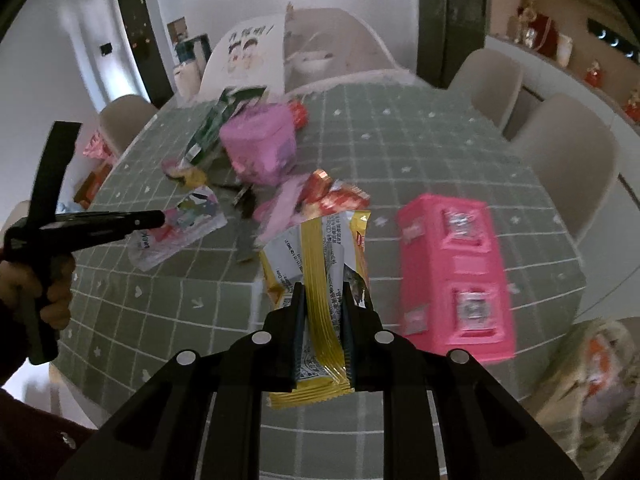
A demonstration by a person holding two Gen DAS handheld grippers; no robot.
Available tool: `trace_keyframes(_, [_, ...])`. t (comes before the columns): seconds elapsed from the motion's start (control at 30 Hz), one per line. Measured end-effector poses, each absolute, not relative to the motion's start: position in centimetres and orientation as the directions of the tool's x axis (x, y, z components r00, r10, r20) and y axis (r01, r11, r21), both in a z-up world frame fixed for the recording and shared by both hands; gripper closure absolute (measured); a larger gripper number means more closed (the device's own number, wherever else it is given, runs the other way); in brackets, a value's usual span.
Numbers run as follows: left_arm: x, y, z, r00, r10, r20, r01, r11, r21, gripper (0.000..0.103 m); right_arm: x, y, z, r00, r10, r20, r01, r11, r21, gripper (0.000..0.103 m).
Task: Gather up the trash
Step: 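Carry the tissue pack and yellow snack bag in both tools to the trash bag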
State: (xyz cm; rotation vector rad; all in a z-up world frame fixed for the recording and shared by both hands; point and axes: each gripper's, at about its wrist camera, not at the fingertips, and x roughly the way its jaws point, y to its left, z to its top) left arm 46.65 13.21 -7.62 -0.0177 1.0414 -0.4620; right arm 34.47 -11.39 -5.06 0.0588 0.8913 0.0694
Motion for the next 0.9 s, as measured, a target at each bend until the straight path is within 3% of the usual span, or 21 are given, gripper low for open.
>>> trace_keyframes(0.3, [42.9, 1.2, -2.6, 0.372, -0.551, -0.747, 0.504, 0.796, -0.336, 0.101, 30.3, -19.6, -2.3, 0.683, -0.02, -0.73, 0.065, 0.997, 0.034, 0.086])
trace_keyframes(0.47, [39.4, -7.6, -2.6, 0.277, -0.609, -0.743, 0.61, 0.709, -0.354, 0.101, 26.3, -26.2, -1.9, 0.694, -0.11, -0.712, 0.164, 0.986, 0.008, 0.086])
trace_keyframes(0.9, [31.7, -24.8, -5.3, 0.181, -0.604, -0.776, 0.741, 0.602, -0.296, 0.101, 18.4, -38.4, -2.6, 0.687, -0.227, -0.69, 0.334, 0.942, 0.023, 0.086])
